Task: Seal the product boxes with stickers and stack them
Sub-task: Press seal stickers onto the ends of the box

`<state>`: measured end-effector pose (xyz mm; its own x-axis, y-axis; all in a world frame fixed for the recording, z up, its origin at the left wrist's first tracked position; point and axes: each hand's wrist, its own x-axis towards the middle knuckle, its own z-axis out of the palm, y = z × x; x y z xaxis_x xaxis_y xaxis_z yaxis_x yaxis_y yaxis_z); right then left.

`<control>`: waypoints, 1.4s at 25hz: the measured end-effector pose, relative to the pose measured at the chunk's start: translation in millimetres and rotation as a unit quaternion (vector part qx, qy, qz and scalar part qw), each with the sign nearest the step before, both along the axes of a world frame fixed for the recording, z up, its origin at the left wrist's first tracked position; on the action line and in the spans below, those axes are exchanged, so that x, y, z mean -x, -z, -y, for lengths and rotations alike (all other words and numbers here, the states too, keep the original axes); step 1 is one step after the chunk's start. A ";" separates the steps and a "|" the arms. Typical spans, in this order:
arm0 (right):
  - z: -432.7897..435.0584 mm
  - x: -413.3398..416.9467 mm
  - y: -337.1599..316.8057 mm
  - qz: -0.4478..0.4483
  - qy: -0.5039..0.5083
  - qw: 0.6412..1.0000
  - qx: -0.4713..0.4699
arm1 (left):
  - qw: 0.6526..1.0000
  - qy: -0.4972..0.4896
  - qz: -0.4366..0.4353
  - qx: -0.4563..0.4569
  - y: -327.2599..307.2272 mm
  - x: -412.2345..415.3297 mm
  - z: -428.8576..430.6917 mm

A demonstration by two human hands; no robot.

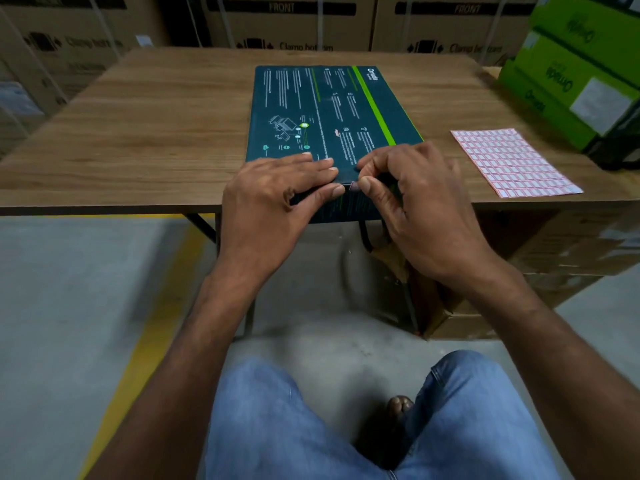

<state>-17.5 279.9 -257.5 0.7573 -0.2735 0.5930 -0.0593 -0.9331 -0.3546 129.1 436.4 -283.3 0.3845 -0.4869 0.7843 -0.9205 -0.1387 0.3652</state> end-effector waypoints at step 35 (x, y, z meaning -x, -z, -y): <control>-5.2 -8.6 -2.7 -0.010 0.056 0.998 0.025 | 0.995 -0.007 0.092 -0.025 -2.1 2.0 -4.1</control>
<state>-8.9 285.1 -254.8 0.7350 -0.3282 0.5933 -0.1712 -0.9365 -0.3060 127.0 440.5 -281.2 0.2444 -0.5228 0.8167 -0.9688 -0.1665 0.1833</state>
